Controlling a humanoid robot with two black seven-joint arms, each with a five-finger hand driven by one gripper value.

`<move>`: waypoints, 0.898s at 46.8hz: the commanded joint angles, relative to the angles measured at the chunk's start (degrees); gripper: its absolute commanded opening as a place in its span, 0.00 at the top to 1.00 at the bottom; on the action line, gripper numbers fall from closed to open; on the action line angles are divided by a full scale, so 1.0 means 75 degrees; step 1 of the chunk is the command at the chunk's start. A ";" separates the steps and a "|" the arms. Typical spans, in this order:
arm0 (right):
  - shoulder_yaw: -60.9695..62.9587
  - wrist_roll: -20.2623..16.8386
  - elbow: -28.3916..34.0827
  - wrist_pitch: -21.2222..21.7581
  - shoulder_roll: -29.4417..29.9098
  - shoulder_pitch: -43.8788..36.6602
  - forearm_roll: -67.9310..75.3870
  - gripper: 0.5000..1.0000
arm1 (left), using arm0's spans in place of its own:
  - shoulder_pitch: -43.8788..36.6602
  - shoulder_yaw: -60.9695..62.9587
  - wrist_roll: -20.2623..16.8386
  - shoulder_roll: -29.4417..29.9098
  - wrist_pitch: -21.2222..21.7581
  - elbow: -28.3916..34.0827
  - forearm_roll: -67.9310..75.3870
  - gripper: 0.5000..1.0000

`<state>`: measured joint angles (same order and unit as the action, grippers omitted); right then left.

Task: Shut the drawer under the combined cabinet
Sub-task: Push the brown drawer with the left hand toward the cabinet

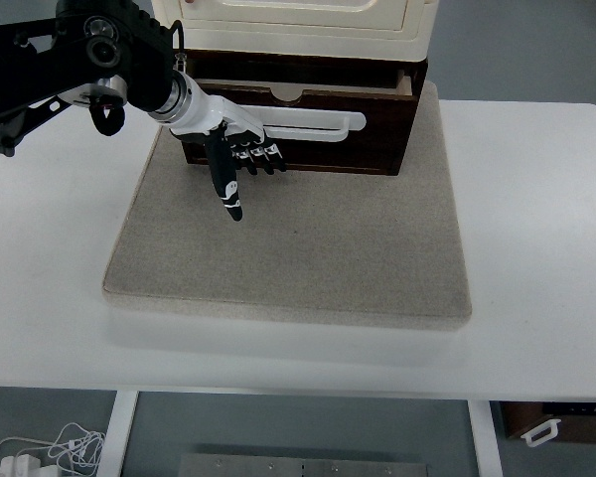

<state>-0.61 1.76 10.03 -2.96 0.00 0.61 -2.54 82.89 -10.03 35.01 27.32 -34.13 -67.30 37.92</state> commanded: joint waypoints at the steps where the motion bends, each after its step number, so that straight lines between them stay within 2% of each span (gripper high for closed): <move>1: -0.0001 0.0000 -0.0002 -0.0003 0.0000 0.0000 -0.0001 0.10 | 0.0011 0.0002 -0.0002 -0.0138 0.0004 0.0021 -0.0005 0.02; 31: -0.0001 0.0000 -0.0002 -0.0003 0.0000 0.0000 -0.0001 0.10 | 0.0058 -0.0151 -0.0002 -0.1087 0.0016 0.1134 0.0171 0.02; 42: -0.0001 0.0000 -0.0002 -0.0003 0.0000 0.0000 -0.0001 0.10 | 0.0058 -0.0162 -0.0002 -0.1158 0.0027 0.1462 0.0253 0.02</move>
<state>-0.62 1.76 10.03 -2.98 0.00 0.61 -2.54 83.38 -11.18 34.99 18.72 -34.01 -57.15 39.77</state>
